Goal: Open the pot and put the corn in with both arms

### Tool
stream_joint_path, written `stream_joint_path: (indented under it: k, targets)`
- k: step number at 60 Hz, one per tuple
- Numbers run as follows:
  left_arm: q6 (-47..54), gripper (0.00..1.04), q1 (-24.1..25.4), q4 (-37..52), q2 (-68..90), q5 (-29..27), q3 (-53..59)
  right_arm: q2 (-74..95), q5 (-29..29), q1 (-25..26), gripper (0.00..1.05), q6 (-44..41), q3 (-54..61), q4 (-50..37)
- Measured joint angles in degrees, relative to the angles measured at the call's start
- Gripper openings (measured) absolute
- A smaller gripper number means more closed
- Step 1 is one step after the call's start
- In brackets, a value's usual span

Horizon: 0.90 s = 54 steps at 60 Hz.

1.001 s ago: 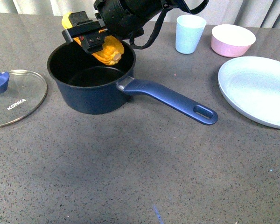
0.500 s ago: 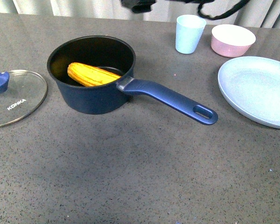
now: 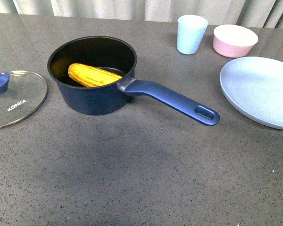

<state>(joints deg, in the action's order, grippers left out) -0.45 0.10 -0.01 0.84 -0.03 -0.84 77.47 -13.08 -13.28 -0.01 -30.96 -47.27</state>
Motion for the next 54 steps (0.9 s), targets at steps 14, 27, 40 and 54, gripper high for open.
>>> stream_joint_path:
  k: [14, 27, 40, 54]
  targets:
    - [0.00, 0.96, 0.00, 0.00, 0.02, 0.02, 0.00, -9.11, 4.17, 4.13, 0.06, 0.00, 12.39, -2.01]
    - [0.00, 0.96, 0.00, 0.00, 0.02, 0.00, 0.00, -16.74, 6.84, 6.84, 0.02, 0.04, 19.26, -1.14]
    - [0.00, 0.96, 0.00, 0.00, 0.02, 0.00, 0.00, -24.35, 9.73, 9.25, 0.02, 0.04, 23.76, 2.12]
    - [0.00, 0.96, 0.00, 0.00, 0.02, 0.02, 0.00, -33.24, 13.09, 13.07, 0.02, 0.04, 27.12, 7.63]
